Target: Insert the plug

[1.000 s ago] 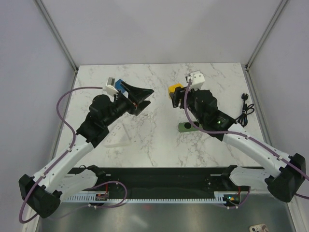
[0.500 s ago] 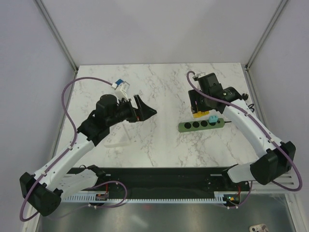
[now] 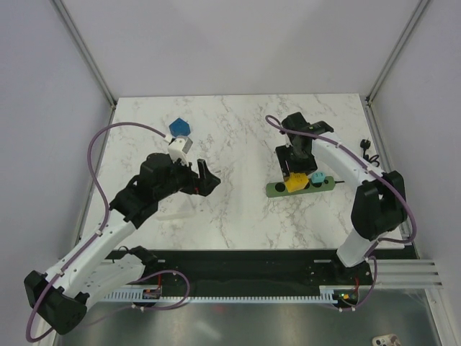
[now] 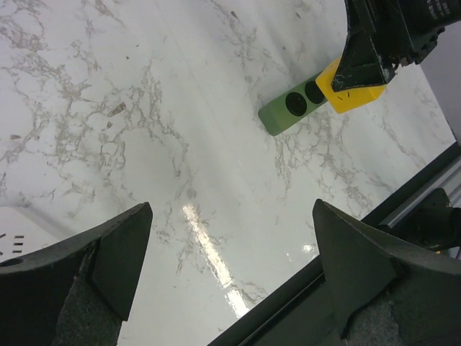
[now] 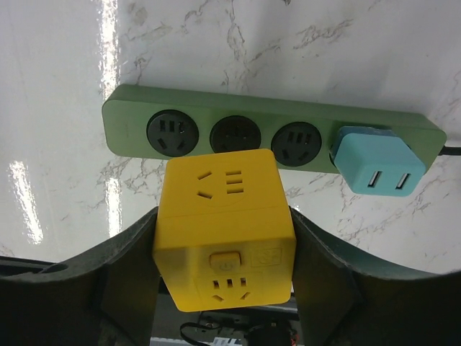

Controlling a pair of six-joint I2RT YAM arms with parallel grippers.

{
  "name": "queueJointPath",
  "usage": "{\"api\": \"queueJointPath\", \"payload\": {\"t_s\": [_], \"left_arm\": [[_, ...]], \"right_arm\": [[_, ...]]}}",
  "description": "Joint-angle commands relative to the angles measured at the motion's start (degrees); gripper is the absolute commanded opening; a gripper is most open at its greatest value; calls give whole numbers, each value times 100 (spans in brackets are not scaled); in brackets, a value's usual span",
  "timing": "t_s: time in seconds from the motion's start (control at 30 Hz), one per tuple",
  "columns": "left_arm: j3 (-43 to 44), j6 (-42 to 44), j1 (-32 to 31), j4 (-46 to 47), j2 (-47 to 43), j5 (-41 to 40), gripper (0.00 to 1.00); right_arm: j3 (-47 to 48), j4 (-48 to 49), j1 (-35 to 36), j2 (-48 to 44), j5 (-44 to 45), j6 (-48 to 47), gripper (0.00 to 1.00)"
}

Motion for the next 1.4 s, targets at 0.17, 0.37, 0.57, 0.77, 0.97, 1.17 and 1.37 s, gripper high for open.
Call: {"api": "queueJointPath", "payload": {"t_s": [0.17,0.37,0.57,0.77,0.97,1.17,1.37], "left_arm": [[-253,501,25,137,-409,-452,100],[-279,510,17,155,-541,-522,100],[-306,501,25,190,-646,-592,100],[-332,501,25,225,-646,-583,100],[-341,484,25,234,-603,-566,99],[-349,492,25,234,-646,-627,99],[-341,501,25,225,-673,-619,99]], "right_arm": [[878,-414,-72,714,23,314,0],[879,-432,-248,891,-135,367,0],[589,-335,-380,803,-267,393,0],[387,-195,-406,847,-496,349,0],[184,-2,-424,900,-444,358,0],[219,139,-503,882,-347,384,0],[88,359,-530,900,-399,630,0]]}}
